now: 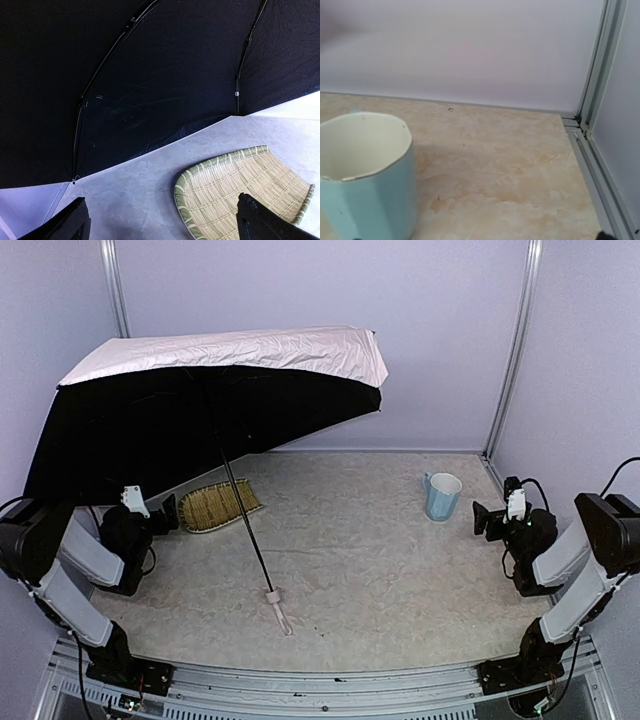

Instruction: Put away the umbrella

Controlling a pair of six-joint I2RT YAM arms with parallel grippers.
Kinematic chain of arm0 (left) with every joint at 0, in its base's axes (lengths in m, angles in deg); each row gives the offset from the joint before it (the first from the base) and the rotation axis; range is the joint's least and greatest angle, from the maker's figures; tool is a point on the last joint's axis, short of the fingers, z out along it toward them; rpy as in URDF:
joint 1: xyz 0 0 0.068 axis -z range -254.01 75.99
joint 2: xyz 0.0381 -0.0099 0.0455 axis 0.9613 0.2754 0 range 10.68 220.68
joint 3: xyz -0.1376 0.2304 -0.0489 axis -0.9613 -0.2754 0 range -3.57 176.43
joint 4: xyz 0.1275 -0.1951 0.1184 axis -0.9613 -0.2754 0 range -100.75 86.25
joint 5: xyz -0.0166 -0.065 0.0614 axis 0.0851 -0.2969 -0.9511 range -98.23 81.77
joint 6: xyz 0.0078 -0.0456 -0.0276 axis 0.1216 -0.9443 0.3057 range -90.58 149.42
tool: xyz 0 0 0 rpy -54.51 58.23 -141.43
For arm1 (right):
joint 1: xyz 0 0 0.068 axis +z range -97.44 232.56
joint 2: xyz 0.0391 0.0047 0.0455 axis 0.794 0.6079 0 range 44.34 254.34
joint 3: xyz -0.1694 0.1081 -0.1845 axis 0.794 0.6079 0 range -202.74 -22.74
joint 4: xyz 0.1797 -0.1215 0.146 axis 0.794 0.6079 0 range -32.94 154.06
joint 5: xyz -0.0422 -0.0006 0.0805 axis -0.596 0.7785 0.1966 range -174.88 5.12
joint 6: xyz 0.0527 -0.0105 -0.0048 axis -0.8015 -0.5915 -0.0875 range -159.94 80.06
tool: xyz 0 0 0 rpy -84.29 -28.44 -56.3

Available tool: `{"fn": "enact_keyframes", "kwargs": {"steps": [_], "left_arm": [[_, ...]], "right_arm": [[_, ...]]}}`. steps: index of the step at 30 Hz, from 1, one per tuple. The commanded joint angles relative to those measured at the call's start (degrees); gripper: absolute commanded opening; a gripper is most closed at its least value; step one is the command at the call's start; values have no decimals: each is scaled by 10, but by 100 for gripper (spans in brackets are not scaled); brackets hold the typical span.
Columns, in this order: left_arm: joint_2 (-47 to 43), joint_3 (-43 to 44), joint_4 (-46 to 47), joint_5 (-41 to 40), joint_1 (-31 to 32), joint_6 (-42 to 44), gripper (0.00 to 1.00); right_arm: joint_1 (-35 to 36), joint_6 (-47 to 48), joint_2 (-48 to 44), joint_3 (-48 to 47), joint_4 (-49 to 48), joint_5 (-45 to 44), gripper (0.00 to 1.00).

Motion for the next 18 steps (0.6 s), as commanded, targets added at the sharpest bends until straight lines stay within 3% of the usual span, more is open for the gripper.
{"fn": "enact_keyframes", "kwargs": {"steps": [1, 7, 10, 12, 15, 18], "left_arm": [[-3, 4, 16, 3, -3, -1, 99], [-2, 7, 10, 13, -9, -3, 99], [-24, 18, -20, 93, -29, -1, 99], [-75, 29, -81, 35, 0, 19, 99], [-140, 39, -126, -112, 81, 49, 99], [-189, 46, -184, -167, 176, 48, 98]], "right_arm": [[7, 6, -7, -10, 4, -5, 100], [7, 7, -6, -11, 3, -2, 100], [6, 5, -32, -25, 51, -5, 100], [6, 0, -74, -54, 139, -20, 100], [6, -17, -130, -97, 256, -12, 100], [7, -40, -176, -127, 332, 47, 100]]}}
